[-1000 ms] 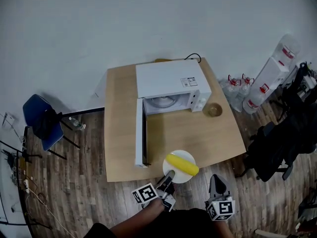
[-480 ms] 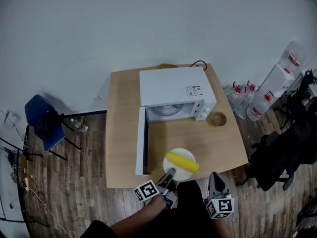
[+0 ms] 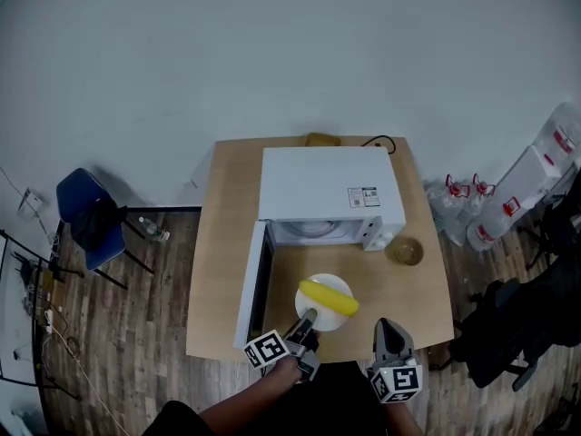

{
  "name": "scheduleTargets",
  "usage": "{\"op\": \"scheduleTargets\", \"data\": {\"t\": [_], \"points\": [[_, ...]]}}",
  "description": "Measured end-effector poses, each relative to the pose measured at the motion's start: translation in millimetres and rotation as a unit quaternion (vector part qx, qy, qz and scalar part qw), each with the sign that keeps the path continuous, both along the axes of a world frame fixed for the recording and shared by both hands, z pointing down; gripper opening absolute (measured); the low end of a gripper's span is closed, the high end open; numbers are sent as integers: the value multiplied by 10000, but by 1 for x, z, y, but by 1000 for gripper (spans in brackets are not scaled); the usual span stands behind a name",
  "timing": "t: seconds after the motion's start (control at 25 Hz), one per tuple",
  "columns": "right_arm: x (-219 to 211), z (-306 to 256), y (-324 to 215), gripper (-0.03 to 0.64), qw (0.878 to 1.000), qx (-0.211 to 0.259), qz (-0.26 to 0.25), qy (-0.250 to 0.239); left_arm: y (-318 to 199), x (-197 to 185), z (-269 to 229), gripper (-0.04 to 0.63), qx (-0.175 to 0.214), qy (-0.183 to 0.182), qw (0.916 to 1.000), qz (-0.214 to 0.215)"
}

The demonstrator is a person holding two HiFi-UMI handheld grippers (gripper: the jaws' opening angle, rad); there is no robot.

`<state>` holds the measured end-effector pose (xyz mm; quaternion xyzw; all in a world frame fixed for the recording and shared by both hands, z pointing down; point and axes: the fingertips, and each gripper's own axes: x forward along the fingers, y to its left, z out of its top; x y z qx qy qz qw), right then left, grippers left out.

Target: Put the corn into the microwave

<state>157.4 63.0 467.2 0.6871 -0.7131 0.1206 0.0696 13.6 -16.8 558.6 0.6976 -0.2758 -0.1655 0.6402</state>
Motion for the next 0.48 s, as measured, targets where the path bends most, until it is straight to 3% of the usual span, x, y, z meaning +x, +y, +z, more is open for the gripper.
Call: {"op": "scheduleTargets", "data": {"t": [0.48], "points": [[32, 33, -85, 58, 9977, -228, -604, -206, -88, 13, 35, 26, 33, -238, 9959, -868]]}}
